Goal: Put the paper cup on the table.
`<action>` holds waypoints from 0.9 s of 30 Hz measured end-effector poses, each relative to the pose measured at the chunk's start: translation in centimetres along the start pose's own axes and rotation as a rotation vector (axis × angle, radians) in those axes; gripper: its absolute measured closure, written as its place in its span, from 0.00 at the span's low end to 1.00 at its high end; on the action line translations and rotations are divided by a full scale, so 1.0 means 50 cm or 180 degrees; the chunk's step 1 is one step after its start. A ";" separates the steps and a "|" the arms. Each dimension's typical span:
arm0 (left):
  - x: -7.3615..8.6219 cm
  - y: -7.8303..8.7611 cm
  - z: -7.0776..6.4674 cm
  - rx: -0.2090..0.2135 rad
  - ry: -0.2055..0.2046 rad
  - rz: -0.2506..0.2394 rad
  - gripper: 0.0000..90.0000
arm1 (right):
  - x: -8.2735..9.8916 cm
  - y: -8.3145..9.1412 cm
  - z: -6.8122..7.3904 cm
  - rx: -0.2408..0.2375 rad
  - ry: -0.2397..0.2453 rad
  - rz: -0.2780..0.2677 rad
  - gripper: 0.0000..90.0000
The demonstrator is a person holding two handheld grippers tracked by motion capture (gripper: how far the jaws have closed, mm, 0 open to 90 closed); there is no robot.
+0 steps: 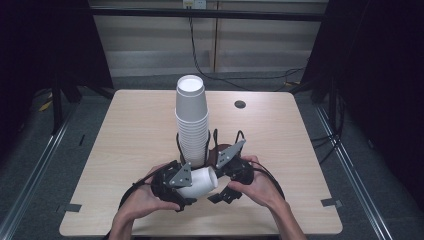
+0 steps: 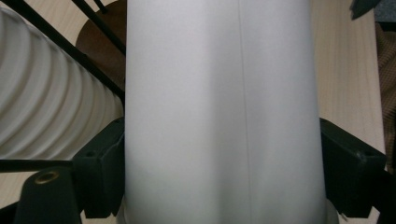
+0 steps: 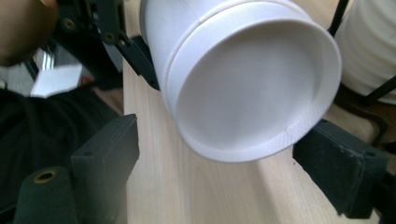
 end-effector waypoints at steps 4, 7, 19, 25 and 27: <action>0.000 -0.007 -0.007 0.0006 -0.0062 0.0058 0.18 | -0.004 -0.012 -0.011 0.0096 0.0031 0.0152 0.16; 0.000 -0.009 -0.011 0.0014 -0.0079 0.0087 0.18 | -0.007 -0.020 -0.010 -0.0064 0.0050 0.0274 0.17; -0.007 -0.033 -0.028 0.0138 -0.0152 0.0155 0.18 | -0.014 -0.033 -0.004 -0.0244 0.0091 0.0375 0.21; -0.007 -0.031 -0.032 0.0195 -0.0155 0.0119 0.18 | -0.013 -0.030 -0.002 -0.0322 0.0134 0.0348 0.23; -0.009 -0.032 -0.033 0.0184 -0.0161 0.0122 0.18 | -0.014 -0.029 0.000 -0.0329 0.0142 0.0370 0.23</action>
Point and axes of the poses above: each handheld gripper's, and its own axes: y roughly backward along the jaws, x roughly out of its underside, z roughly to its left, the point moved 6 cm from there along -y, roughly forward along the jaws, and after that the axes turned 5 degrees about y, right-handed, at the moved point
